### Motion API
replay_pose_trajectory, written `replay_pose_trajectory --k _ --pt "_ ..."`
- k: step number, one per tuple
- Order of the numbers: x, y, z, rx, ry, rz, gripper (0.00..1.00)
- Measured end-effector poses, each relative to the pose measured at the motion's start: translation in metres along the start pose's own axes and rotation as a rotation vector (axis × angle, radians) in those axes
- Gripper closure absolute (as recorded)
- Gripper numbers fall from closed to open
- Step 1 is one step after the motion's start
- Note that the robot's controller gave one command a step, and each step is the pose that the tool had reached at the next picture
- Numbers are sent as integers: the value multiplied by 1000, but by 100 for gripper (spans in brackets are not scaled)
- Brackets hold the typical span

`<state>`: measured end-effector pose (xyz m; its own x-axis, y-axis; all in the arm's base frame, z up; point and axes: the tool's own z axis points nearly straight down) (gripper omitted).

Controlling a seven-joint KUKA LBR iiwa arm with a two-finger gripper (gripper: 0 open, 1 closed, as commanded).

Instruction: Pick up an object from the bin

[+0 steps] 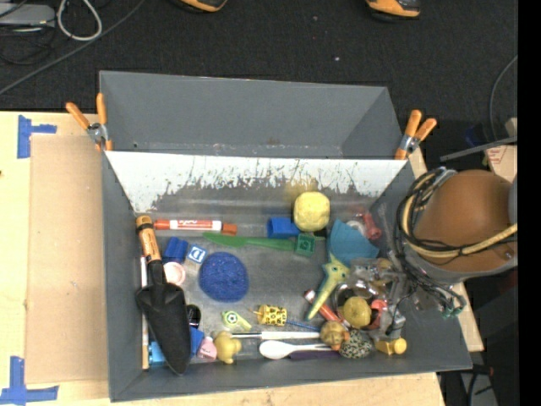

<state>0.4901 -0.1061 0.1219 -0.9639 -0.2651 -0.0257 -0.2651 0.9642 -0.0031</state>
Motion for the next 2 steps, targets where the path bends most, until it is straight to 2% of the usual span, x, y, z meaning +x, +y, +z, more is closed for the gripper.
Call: replay_pose_trajectory --k 1,2 --pt "-21 -10 40 -2 5 164 0" --pt "-15 -21 46 -2 4 44 0"
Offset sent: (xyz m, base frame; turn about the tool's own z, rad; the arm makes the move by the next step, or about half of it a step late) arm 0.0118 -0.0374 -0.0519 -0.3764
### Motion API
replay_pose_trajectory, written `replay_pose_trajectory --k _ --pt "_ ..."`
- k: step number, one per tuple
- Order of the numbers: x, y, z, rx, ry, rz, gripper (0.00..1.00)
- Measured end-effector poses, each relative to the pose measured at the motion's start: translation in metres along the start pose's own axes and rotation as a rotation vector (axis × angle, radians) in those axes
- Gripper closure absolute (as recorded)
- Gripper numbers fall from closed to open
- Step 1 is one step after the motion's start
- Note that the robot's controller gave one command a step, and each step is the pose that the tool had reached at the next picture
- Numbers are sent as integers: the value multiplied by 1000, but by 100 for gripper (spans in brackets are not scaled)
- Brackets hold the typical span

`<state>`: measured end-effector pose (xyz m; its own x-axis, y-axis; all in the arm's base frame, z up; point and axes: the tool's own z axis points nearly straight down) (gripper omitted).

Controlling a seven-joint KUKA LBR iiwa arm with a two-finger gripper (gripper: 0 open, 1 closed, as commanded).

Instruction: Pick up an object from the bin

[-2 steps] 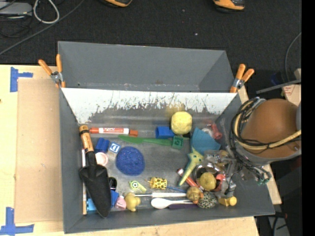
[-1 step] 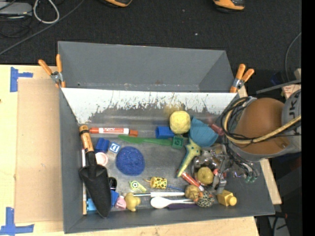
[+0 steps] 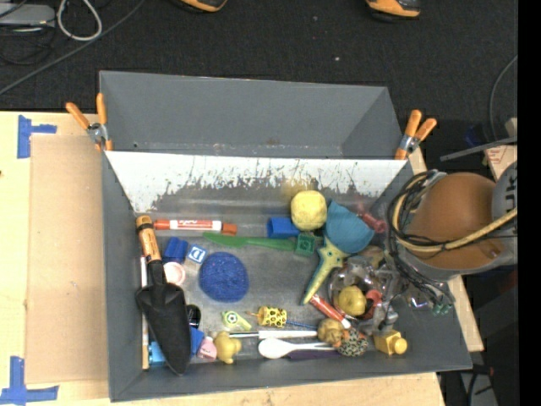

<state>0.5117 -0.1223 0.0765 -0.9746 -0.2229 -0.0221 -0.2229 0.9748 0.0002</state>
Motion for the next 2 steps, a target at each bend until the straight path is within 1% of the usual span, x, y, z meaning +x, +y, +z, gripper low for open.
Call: replay_pose_trajectory --k 1,2 --pt "-19 5 -62 -4 4 -180 0" --pt "-20 9 -136 -5 6 -69 0"
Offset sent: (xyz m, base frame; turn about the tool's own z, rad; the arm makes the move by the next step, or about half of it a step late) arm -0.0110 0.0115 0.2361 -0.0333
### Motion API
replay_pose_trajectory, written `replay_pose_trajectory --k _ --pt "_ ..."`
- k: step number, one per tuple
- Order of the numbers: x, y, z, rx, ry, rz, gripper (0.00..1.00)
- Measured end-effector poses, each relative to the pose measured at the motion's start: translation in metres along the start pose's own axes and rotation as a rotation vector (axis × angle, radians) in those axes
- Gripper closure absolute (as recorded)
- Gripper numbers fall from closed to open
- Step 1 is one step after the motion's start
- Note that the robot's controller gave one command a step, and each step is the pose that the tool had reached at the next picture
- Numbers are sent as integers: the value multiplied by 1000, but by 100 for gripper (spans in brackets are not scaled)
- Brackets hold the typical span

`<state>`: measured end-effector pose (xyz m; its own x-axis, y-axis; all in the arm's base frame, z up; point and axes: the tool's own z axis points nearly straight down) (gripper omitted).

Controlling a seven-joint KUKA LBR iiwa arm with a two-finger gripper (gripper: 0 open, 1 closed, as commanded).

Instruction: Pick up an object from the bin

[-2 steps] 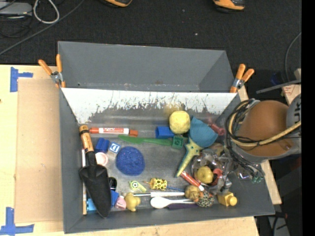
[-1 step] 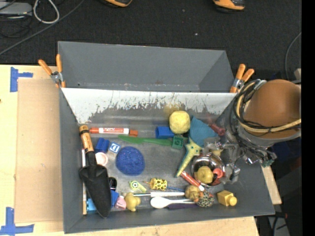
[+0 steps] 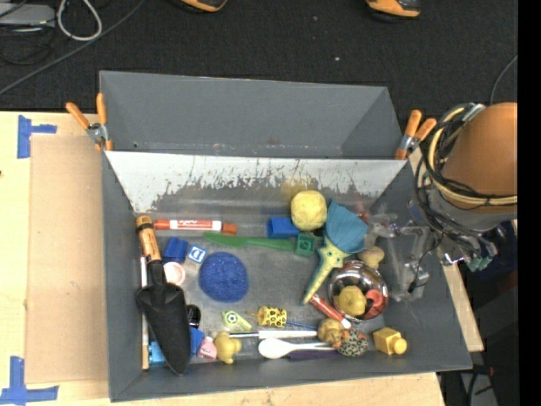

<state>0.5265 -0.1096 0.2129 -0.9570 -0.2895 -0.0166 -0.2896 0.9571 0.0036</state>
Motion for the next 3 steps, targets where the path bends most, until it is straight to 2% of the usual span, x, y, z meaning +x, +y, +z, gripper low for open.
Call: replay_pose_trajectory --k 1,2,3 --pt "-13 -7 38 6 -11 30 0" --pt "4 18 98 7 -9 -143 0" --pt "-31 34 122 3 -4 -151 0"
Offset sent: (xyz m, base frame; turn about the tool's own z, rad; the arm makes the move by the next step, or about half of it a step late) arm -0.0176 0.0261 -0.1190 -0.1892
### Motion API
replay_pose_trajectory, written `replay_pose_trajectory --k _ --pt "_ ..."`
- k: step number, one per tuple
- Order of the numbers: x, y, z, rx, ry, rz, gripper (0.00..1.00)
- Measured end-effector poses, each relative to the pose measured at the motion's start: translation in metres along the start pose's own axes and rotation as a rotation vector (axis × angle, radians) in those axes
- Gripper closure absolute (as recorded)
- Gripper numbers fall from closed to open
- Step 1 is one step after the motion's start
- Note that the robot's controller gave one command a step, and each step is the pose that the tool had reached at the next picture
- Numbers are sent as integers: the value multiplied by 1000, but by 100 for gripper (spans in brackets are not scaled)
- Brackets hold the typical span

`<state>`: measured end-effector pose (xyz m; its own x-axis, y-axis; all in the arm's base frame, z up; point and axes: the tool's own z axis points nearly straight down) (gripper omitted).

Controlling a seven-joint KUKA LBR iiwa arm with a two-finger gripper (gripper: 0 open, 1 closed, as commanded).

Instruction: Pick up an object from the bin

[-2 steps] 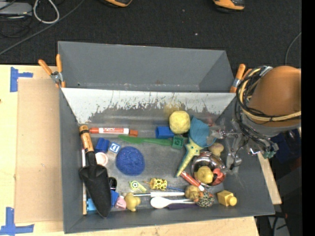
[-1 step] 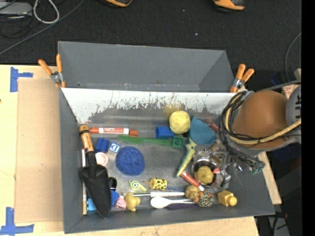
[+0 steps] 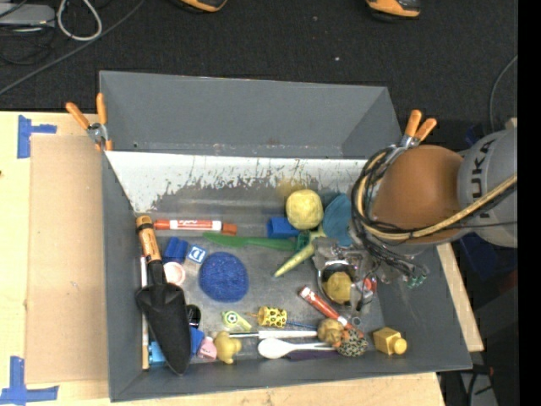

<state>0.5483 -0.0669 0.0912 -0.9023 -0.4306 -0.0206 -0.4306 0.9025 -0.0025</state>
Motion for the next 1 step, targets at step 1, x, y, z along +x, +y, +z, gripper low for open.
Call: replay_pose_trajectory --k 1 --pt "82 -57 19 -6 -4 -232 100"
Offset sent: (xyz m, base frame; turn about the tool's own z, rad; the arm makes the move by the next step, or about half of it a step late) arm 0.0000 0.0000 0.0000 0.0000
